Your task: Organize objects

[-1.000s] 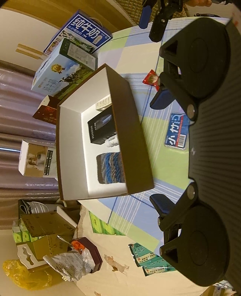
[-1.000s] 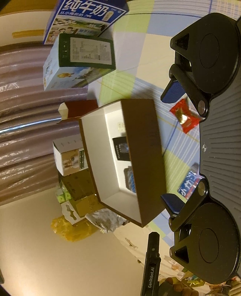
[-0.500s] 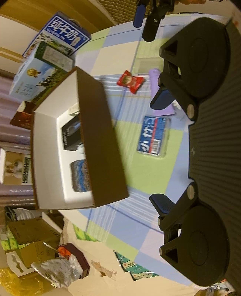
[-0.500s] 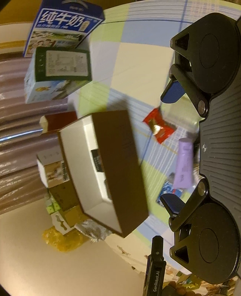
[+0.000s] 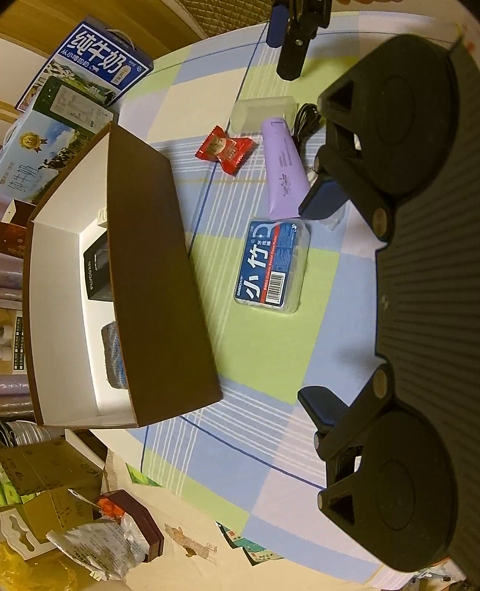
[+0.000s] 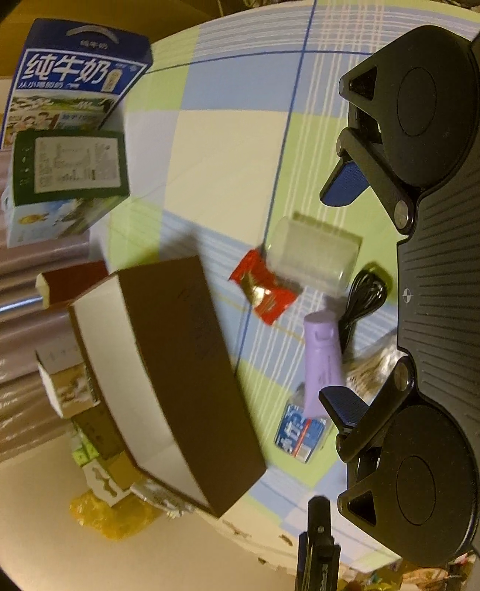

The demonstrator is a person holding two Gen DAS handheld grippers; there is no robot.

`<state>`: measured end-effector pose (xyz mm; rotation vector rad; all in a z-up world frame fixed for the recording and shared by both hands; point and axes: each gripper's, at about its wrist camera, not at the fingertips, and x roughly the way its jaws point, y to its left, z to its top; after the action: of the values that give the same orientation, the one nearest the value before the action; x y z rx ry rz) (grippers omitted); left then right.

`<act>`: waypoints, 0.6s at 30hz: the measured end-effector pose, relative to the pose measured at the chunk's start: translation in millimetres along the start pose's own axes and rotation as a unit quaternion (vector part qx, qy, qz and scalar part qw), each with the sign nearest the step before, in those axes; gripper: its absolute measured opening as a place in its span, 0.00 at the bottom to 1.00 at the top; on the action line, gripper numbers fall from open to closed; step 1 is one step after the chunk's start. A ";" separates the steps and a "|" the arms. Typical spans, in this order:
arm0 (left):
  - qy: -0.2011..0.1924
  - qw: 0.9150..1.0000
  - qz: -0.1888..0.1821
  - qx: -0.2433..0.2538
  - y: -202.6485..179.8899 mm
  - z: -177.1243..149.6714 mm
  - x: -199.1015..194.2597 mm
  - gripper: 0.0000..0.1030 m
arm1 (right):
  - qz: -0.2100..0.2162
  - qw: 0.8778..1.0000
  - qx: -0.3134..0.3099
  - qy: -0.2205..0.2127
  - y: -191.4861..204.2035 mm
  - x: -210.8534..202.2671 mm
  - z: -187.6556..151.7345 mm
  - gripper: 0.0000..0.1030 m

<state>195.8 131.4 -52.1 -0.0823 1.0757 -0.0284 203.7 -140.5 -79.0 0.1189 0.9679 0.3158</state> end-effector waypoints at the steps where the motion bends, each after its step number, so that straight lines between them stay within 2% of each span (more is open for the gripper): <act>1: 0.001 1.000 0.001 0.001 0.1 -0.6 1.5 0.92 | -0.004 1.000 0.001 0.001 -1.2 2.3 -0.9 0.98; 8: -0.013 1.000 -0.002 0.025 -5.8 -2.5 8.1 0.92 | -0.022 1.000 0.009 0.008 -8.4 10.4 -6.2 0.97; 16: -0.016 0.999 -0.004 0.046 -15.5 1.5 30.1 0.92 | -0.039 0.999 0.027 0.012 -15.7 26.4 -6.0 0.71; 18: -0.013 0.998 -0.006 0.053 -17.9 2.2 38.2 0.92 | -0.043 0.998 0.030 0.015 -16.5 31.2 -5.4 0.68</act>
<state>216.1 111.3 -83.1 0.0070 1.0467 -0.0960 219.1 -146.6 -110.7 0.1277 1.0092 0.2093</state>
